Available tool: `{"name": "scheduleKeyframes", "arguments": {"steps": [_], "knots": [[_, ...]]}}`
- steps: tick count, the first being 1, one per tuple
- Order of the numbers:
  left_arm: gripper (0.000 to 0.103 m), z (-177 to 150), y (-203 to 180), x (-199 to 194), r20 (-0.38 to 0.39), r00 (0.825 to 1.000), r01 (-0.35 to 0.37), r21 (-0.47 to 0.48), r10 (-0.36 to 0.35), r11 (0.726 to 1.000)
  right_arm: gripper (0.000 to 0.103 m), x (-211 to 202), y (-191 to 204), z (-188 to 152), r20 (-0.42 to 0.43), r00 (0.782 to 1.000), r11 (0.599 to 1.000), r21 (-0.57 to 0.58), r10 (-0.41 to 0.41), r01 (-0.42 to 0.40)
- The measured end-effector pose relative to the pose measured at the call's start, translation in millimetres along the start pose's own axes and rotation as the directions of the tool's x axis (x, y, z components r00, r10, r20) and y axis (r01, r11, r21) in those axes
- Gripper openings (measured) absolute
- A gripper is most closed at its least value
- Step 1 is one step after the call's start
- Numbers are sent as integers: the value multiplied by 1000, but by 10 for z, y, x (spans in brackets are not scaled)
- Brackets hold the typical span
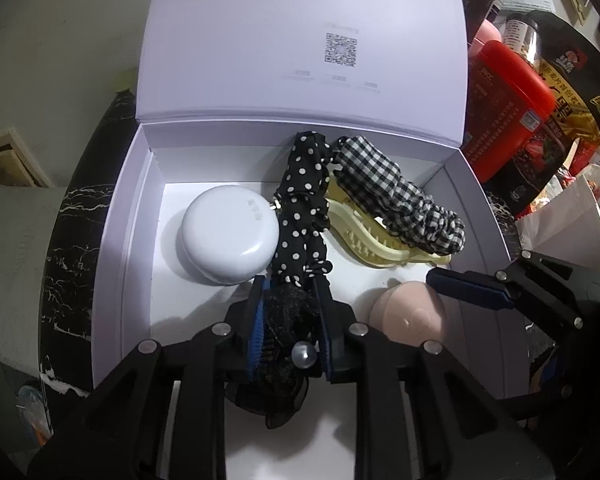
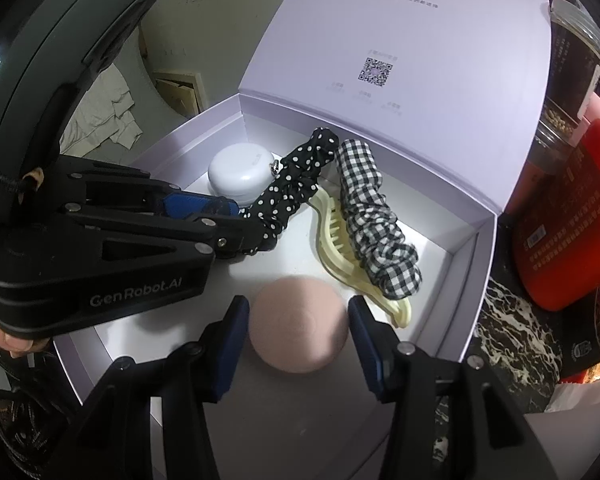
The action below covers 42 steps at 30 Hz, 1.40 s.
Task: Organize objects
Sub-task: 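Lower the compact into the box and open the right gripper, then lower the bow clip into the box and open the left gripper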
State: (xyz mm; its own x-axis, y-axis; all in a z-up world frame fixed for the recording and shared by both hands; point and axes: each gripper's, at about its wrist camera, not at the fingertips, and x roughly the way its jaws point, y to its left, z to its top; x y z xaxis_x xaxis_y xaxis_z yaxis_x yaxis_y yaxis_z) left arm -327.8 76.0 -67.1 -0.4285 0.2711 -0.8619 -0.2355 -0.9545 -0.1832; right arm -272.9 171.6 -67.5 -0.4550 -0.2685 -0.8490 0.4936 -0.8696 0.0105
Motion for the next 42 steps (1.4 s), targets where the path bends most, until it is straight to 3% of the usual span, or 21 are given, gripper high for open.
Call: {"name": "scheduleKeyframes", "arguments": {"steps": [9, 15, 23, 29, 31, 34, 36, 42], "knots": [[30, -15, -25, -11, 4, 999, -50, -31, 50, 998, 54, -53, 5, -4, -12, 1000, 1000, 22, 1, -1], [32, -30, -33, -83, 24, 998, -63, -79, 65, 995, 60, -187, 18, 8, 2, 999, 998, 35, -53, 53], [41, -71, -93, -345, 80, 992, -85, -92, 93, 992, 65, -441, 108, 28, 41, 992, 992, 41, -117, 115], [51, 141, -211, -514, 108, 986, -114, -111, 126, 987, 66, -605, 51, 101, 80, 990, 993, 37, -118, 115], [57, 94, -204, -583, 118, 983, -128, -110, 141, 986, 66, -626, -52, 221, 84, 989, 992, 44, -119, 115], [62, 40, -152, -721, 131, 977, -153, -114, 167, 982, 67, -757, 4, 145, 96, 988, 992, 47, -121, 117], [62, -1, 10, -895, 141, 976, -147, -117, 163, 982, 68, -787, 51, 157, 106, 987, 992, 43, -119, 115], [63, -108, -23, -1096, 166, 973, -140, -115, 158, 984, 71, -957, 136, 128, 131, 982, 991, 41, -134, 129]]}}
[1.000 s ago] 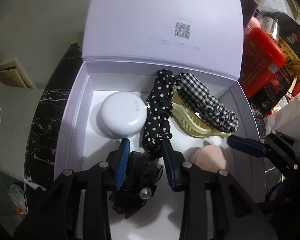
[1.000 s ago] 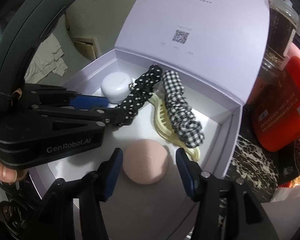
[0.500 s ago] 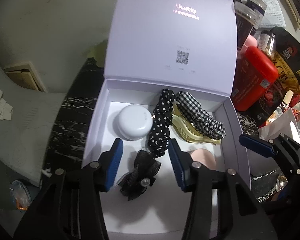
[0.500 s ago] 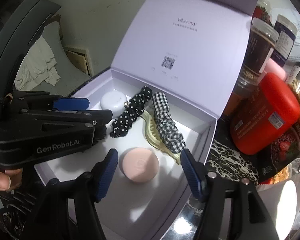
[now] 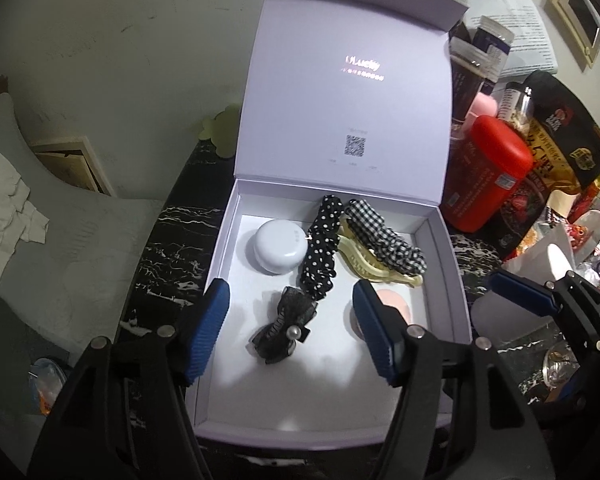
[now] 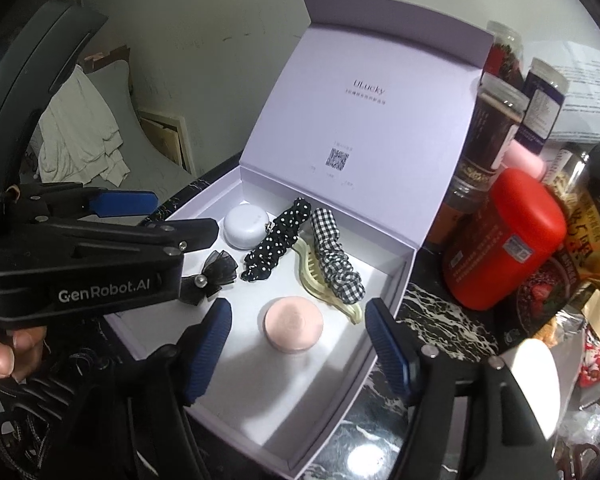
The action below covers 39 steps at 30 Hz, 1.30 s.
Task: Organize objects
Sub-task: 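Lower the bow clip into the box and open the left gripper, then withdraw both grippers up and away from the box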
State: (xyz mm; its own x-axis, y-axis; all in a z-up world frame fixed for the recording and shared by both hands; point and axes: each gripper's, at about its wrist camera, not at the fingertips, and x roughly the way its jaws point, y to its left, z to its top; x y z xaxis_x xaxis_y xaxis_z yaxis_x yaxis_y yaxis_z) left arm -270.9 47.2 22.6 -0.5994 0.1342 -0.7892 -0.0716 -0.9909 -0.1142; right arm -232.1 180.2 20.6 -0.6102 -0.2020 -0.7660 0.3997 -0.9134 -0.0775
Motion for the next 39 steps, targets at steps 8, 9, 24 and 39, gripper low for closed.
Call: {"name": "scheduleKeyframes", "arguments": {"steps": [8, 9, 24, 39], "knots": [[63, -104, -72, -249, 39, 999, -7, 2, 7, 1000, 71, -273, 83, -76, 24, 1000, 1000, 0, -11, 11], [63, -121, -73, -280, 45, 999, -6, 1, 6, 1000, 71, -311, 99, -94, 30, 1000, 1000, -1, -11, 11], [64, -449, -187, -734, 89, 996, -33, 35, 30, 999, 72, -689, 245, -378, 50, 996, 997, -2, -71, 72], [73, -762, -166, -1010, 115, 992, -47, 46, 41, 998, 72, -946, 429, -641, 59, 995, 997, -8, -79, 79]]}}
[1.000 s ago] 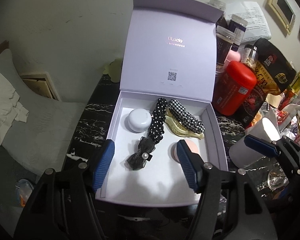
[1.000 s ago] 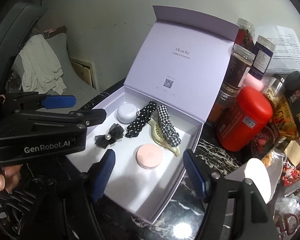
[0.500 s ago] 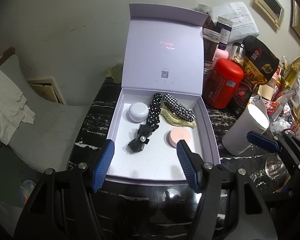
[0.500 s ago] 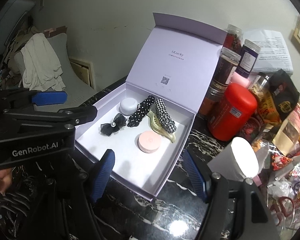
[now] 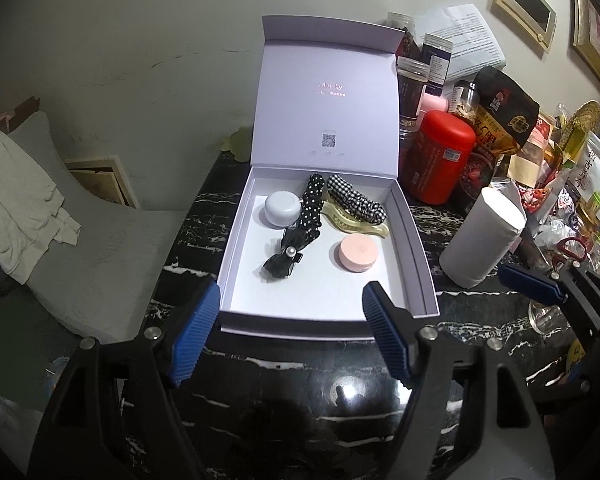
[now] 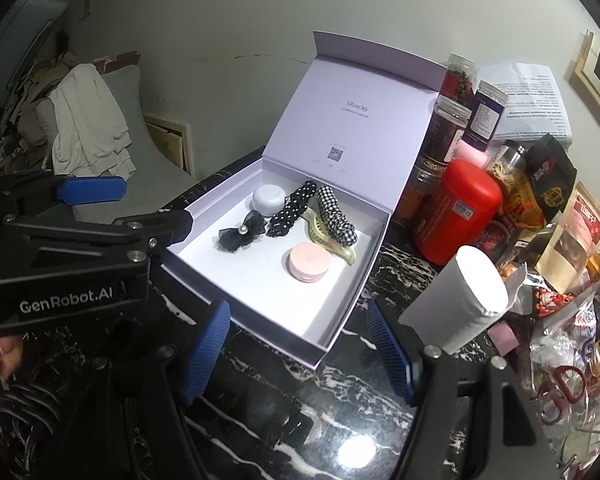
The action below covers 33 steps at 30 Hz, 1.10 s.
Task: Organize objects
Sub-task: 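Withdraw both grippers up and away from the box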
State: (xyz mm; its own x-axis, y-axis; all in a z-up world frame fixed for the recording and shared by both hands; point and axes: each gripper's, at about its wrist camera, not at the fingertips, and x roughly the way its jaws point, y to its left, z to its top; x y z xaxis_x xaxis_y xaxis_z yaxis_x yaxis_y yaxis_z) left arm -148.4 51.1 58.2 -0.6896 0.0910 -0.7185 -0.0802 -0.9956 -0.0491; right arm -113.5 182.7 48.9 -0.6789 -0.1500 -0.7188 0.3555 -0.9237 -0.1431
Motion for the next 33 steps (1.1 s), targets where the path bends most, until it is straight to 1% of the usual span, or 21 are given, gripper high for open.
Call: {"name": "scheduleKeyframes", "arguments": {"steps": [4, 12, 33], "knots": [[73, -84, 23, -61, 3, 1000, 15, -5, -15, 1000, 72, -49, 62, -81, -2, 1000, 1000, -1, 7, -7], [74, -274, 82, -149, -2, 1000, 6, -10, -6, 1000, 72, -76, 163, -234, -18, 1000, 1000, 3, 25, -25], [74, -901, 310, -193, -79, 996, -32, -43, 28, 999, 72, -63, 612, -599, -59, 993, 994, -35, 99, -102]]}}
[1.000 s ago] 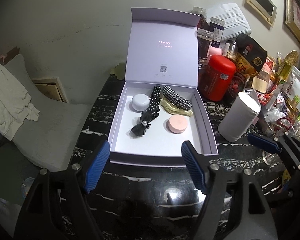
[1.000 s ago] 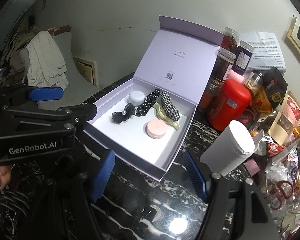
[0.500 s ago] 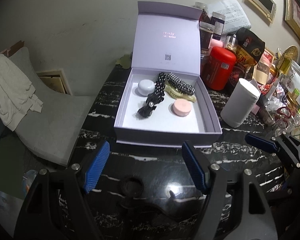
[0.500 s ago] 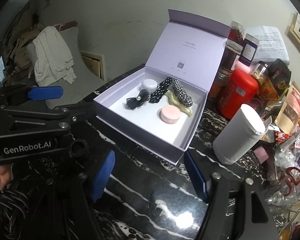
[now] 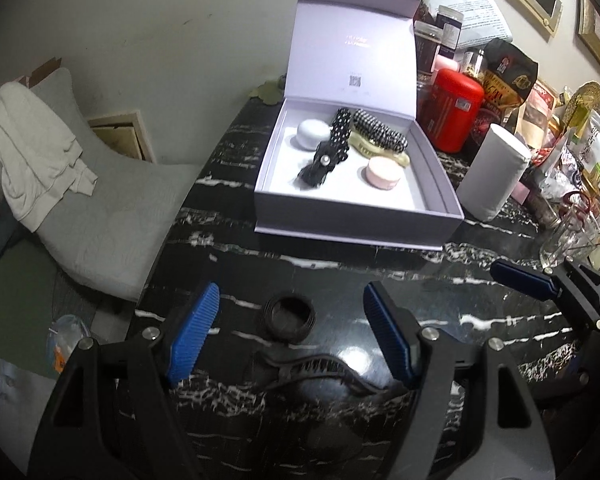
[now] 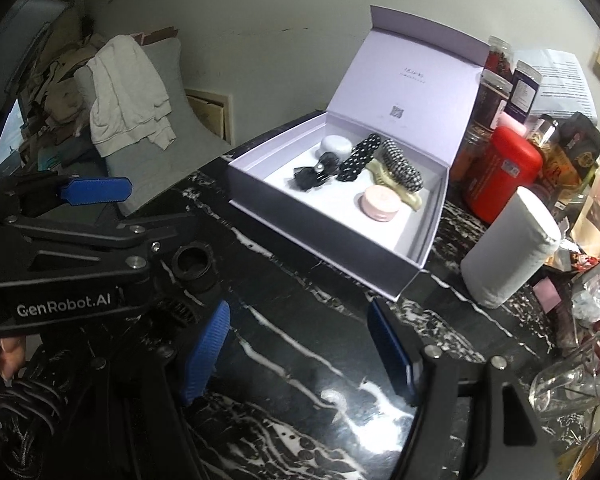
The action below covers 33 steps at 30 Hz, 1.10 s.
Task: Organize objects
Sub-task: 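Withdraw both grippers up and away from the box, then move the left gripper toward the coiled black belt while the right approaches the black claw clip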
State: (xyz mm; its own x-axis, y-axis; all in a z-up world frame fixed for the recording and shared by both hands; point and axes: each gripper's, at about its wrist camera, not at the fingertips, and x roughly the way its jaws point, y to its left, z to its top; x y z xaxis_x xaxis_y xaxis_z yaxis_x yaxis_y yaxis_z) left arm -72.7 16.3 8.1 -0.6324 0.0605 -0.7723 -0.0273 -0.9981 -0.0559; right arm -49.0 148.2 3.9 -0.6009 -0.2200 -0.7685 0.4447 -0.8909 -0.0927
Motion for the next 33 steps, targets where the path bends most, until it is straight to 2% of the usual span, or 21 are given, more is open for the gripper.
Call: {"name": "scheduleKeyframes", "arguments": {"steps": [12, 20, 24, 33], "knots": [[74, -331, 110, 1, -37, 999, 2, -21, -3, 1000, 72, 15, 217, -195, -12, 999, 999, -27, 37, -37], [74, -564, 288, 131, -86, 996, 3, -72, -9, 997, 72, 133, 438, -366, -34, 992, 991, -59, 118, -120], [74, -651, 363, 181, -75, 996, 31, -103, -38, 994, 72, 206, 509, -433, -32, 990, 988, -68, 137, -139], [74, -631, 464, 335, -98, 995, 21, -107, -32, 994, 72, 434, 542, -419, -51, 985, 983, -65, 168, -171]]}}
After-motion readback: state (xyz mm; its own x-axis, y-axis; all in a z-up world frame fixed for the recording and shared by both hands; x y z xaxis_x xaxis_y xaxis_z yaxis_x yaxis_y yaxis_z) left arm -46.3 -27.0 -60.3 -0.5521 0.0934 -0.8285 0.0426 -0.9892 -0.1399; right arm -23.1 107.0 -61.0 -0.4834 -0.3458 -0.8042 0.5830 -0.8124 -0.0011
